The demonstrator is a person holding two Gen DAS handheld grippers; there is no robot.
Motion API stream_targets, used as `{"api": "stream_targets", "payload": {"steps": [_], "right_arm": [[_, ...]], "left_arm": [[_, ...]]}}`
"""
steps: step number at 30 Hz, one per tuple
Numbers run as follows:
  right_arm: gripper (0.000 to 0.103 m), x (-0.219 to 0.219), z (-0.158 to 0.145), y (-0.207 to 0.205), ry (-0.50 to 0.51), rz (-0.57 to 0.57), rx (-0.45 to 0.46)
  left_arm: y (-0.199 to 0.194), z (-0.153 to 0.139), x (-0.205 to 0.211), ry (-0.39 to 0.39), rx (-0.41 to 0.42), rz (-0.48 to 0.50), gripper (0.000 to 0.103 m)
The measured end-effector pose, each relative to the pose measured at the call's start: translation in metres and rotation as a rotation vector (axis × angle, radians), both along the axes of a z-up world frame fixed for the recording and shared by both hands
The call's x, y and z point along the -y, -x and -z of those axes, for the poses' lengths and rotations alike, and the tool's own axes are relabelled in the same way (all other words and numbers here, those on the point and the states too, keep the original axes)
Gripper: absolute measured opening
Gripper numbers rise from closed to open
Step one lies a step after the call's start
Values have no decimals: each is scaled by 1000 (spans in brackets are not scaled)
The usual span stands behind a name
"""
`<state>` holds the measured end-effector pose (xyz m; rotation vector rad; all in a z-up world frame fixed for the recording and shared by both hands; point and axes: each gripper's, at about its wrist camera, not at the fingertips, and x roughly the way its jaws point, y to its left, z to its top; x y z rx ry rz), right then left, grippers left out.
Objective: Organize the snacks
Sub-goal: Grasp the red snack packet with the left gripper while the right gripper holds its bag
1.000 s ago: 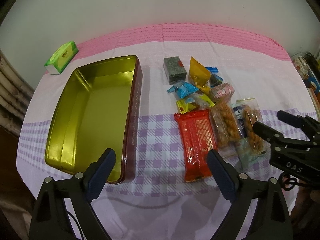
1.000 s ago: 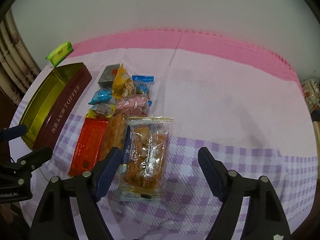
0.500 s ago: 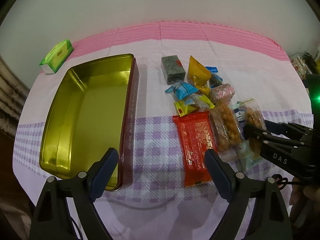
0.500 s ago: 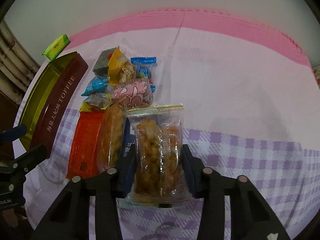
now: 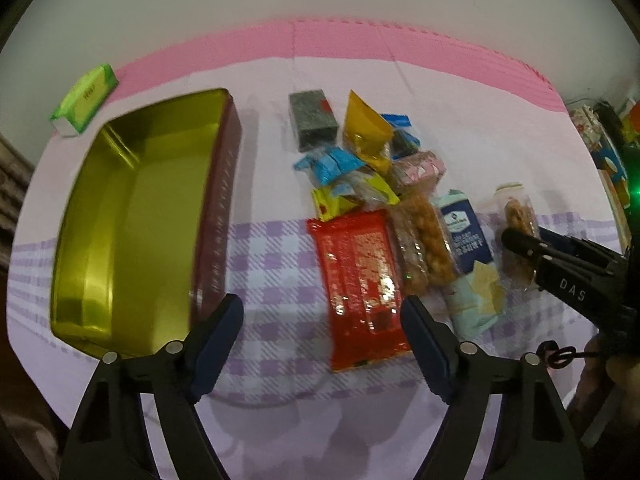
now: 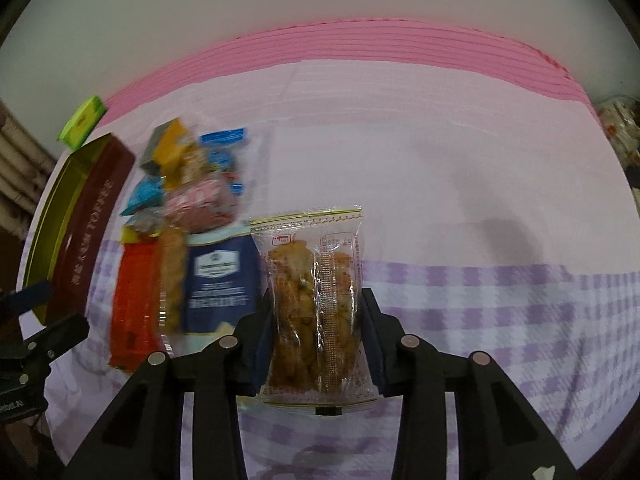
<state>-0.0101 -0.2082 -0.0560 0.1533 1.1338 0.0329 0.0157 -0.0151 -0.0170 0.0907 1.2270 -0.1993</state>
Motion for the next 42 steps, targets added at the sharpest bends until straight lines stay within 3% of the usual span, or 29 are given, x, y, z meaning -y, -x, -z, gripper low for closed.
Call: {"api": "stream_targets", "payload": {"steps": [6,11,13,22,31,33,40,42], "right_arm": [[36,18,3,4,-14,34,-16],[36,23,3,2,-14,41,-21],[36,22,4,1,-13,40,-22],[36,22,8,-1,-26,37,-37],[37,22,9,-2,-31,32,-39],[37,21,9,-2,-28,29,-39],[37,19,11,-2,-22,29,-41],[37,19,11,-2,-18,27,-42]], "left_arm": [[-10,15,13,44,-113,-14,69],[-25,34,13,73,-224,-79,58],[-30,38,12,81,-243,-103,58],[-54,49,16,82,-265,-121,58],[-72,45,31,23,-222,-91,58],[-72,43,34,13,-210,-78,50],[-62,30,32,31,-211,-59,45],[-40,44,28,33,-206,-50,44]]}}
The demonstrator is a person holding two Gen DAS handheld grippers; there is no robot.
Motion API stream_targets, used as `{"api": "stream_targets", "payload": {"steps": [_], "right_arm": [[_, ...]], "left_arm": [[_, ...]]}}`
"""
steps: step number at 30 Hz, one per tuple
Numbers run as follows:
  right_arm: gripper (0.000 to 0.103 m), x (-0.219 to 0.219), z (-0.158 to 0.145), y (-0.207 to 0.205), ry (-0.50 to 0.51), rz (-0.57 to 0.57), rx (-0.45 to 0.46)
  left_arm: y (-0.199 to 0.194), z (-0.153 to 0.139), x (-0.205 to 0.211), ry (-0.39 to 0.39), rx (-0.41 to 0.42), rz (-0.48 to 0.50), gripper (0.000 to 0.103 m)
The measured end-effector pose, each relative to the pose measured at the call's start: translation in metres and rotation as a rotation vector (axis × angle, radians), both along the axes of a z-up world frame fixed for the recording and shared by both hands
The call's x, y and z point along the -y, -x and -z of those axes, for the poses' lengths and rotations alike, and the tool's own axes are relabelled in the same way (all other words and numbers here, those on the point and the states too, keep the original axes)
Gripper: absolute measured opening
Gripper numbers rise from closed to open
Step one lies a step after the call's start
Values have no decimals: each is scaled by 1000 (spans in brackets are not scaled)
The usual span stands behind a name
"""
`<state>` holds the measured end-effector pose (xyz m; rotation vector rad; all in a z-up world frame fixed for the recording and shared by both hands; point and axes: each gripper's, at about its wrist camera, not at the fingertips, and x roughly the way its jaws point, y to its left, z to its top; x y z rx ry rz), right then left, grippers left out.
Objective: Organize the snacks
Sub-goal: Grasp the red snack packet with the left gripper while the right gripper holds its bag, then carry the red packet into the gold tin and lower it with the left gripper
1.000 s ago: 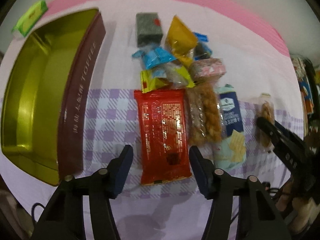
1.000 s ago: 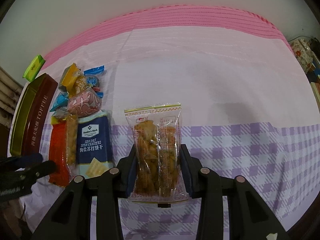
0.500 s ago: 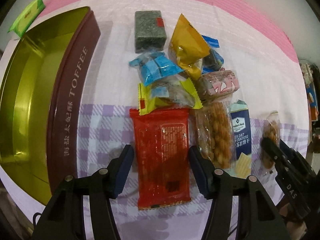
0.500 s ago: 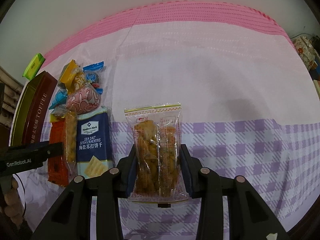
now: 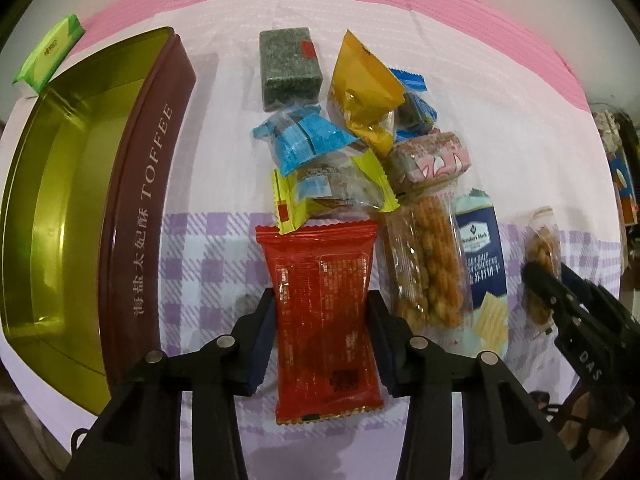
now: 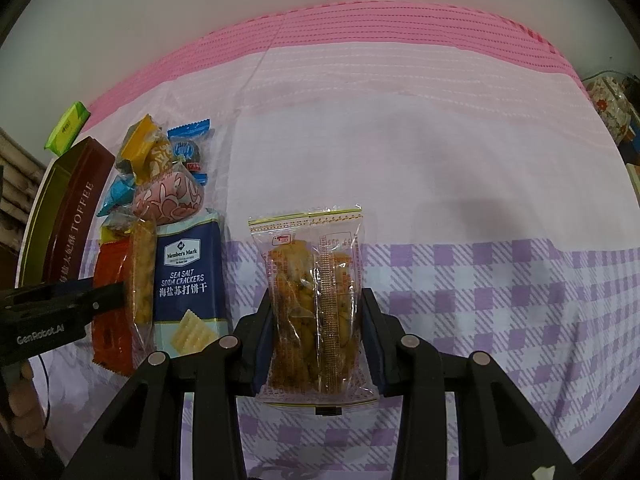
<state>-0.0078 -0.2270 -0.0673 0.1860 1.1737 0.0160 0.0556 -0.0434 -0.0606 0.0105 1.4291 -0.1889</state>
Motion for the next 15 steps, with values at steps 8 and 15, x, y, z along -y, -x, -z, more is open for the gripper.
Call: {"api": "stream_targets", "payload": {"steps": [8,15], "right_arm": [[37,-3,0,-1,28,-10,-5],[37,-6,0,-1,62,-15,-7]], "left_arm": [[22,-8,-17,16,-3,25,44],[32,-30,-26,39,19,45,44]]}}
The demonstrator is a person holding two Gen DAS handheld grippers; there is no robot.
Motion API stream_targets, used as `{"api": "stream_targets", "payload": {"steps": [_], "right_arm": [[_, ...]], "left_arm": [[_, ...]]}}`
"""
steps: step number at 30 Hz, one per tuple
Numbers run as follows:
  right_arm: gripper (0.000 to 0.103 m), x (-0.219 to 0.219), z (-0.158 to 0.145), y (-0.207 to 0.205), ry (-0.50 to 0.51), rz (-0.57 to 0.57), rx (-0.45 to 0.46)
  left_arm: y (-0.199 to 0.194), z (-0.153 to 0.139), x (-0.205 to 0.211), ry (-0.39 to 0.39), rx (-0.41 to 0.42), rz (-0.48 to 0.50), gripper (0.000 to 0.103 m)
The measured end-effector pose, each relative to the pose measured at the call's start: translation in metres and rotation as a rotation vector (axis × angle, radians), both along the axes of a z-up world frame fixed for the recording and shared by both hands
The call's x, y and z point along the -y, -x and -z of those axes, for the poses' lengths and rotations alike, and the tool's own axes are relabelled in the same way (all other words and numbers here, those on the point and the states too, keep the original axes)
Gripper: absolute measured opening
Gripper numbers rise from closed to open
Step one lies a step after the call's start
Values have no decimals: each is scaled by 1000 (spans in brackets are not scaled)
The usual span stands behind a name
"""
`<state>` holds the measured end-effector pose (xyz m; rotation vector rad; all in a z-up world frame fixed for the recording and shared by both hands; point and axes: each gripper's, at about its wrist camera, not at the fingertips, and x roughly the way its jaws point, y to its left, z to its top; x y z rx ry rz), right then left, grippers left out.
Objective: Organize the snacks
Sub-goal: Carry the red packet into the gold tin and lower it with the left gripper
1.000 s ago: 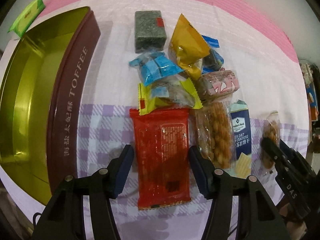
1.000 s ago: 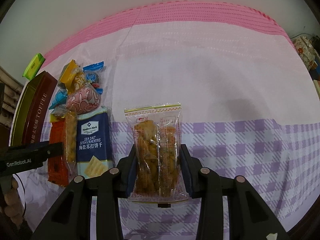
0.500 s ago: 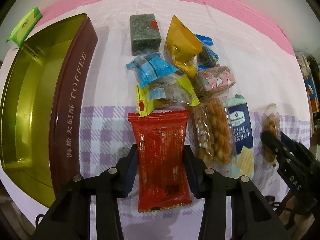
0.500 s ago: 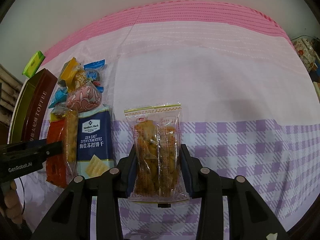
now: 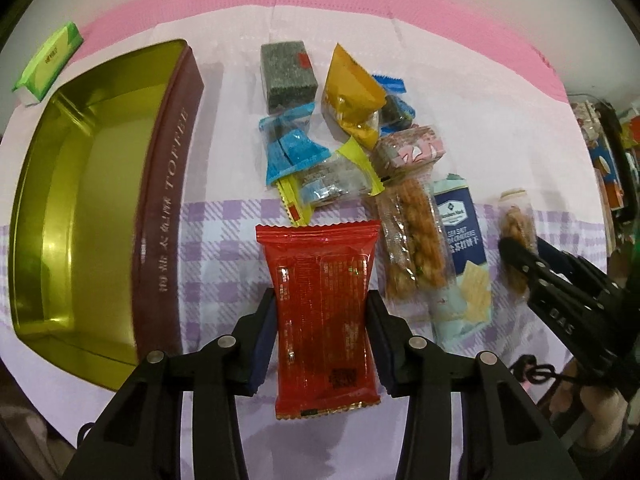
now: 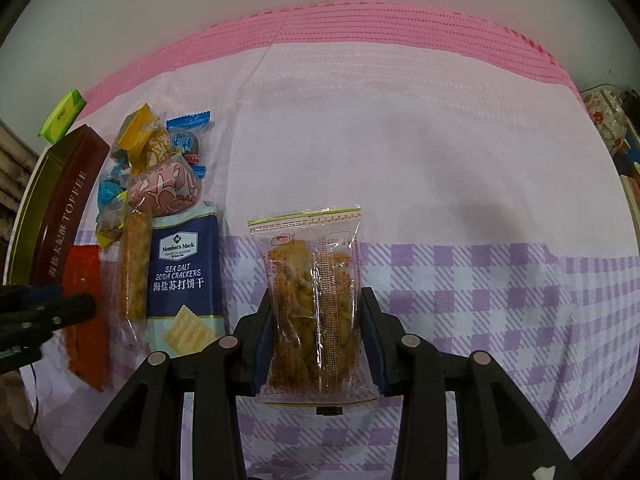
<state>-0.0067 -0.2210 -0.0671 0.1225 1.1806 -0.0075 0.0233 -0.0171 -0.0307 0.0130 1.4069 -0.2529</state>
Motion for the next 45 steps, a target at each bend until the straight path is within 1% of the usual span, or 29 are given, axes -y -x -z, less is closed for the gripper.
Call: {"api": "stream_targets", "payload": {"steps": [1,2,5,6,9,10,11,12,15,19,22,25,28,29,32,38,45], "right_arm": [[37,-1,0,-1,5,-1,0],[37,-3,1,-1,8,-2,1],[37,-4,2,-2,16,-4,1],[37,-4,2,-2,18,-3,1],[37,-5,2,-2,28,-6,0],[37,-7,2,-2,32,-7,0],[37,-7,2,-2,35,-7,0],[37,-8,2,-2,38,-7,-1],[37,-10,2,-2,43,-5,-2],[37,-11,2,-2,50,-4,-4],[37,-12,2,-2,57,6,-9],[37,-11,3,-3,64,10,-14],[37,-10,3,-4,67,15,-22],[37,-10,3,-4,65,17,-25],[38,-11,2,-6,69,22,-34],[38,-11,3,-8,71,31,-48],[38,-11,4,-10,76,38,-58]], "left_arm": [[2,-4,-3,7,3,1,44],[2,-18,-9,14,5,2,44],[4,-38,-19,29,31,7,44],[3,-49,-24,35,43,8,44],[-2,-68,-35,38,92,8,44],[-4,-75,-41,35,110,4,44],[-9,-73,-43,30,121,2,44],[-12,-79,-52,19,139,-5,44],[-25,-84,-77,-32,167,-32,44],[-35,-76,-109,-88,158,-69,44],[-40,-66,-134,-154,155,-86,44],[-41,-49,-145,-207,144,-90,44],[-40,-32,-158,-230,120,-92,44],[-40,-23,-158,-240,117,-91,44],[-39,-12,-163,-276,118,-80,44],[-39,1,-172,-284,110,-71,44],[-38,6,-181,-282,106,-75,44]]}}
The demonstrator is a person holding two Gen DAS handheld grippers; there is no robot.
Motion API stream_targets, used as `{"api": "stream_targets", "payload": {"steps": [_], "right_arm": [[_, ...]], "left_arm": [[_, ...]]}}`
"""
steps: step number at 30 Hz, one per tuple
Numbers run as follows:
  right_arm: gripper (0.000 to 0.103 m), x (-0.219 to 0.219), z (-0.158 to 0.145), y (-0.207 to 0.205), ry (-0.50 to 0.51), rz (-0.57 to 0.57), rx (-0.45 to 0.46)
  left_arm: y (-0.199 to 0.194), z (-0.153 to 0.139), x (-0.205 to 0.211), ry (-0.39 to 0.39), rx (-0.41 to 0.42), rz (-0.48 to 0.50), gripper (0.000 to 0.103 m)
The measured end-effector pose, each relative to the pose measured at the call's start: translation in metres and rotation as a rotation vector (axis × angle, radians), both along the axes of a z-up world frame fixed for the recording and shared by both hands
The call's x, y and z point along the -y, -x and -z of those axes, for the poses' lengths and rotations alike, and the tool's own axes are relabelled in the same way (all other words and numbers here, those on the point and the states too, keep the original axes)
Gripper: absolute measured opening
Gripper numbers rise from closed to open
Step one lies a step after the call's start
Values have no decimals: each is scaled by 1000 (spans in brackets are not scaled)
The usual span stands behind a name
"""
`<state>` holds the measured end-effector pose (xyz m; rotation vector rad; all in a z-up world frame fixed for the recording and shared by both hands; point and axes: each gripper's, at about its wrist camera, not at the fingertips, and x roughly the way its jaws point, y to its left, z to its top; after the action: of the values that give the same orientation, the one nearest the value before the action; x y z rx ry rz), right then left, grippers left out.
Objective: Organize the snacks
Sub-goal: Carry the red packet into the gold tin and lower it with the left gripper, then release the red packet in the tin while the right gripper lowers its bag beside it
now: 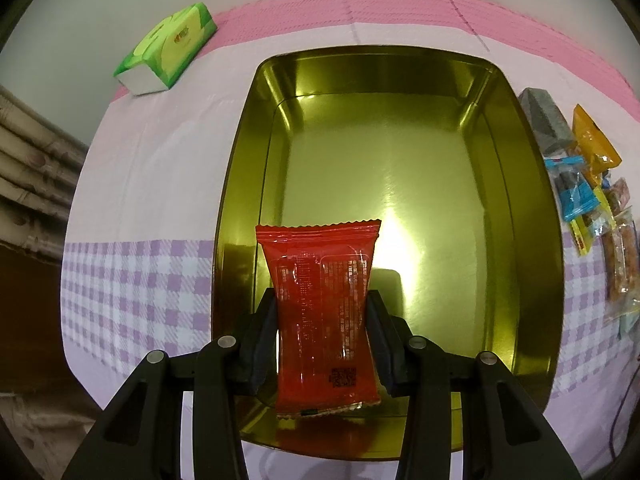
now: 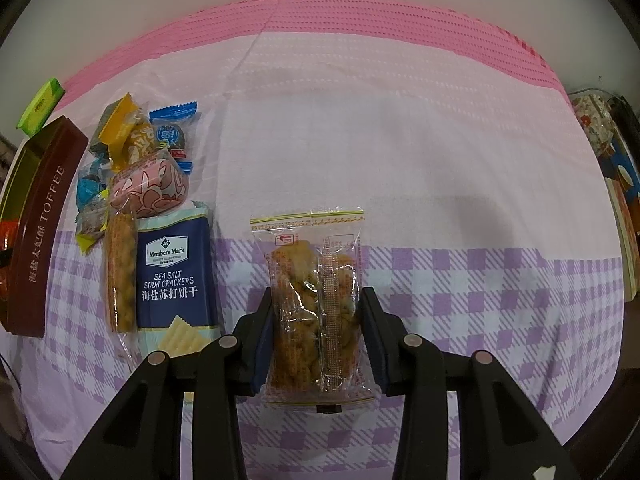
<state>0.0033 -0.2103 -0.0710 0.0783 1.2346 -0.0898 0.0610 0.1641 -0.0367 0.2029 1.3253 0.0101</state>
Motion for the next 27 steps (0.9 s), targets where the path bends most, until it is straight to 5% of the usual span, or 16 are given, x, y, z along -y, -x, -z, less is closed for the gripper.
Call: {"api": "stream_targets", "payload": {"steps": [17,27], "right_arm": [[36,-6,-4,4,39,38,10],[36,-3,-39,12,48,96,89]], "left_arm": [[6,3,-9,31,5,-32,46],[21,-19,-7,98,91,-29,47]]}}
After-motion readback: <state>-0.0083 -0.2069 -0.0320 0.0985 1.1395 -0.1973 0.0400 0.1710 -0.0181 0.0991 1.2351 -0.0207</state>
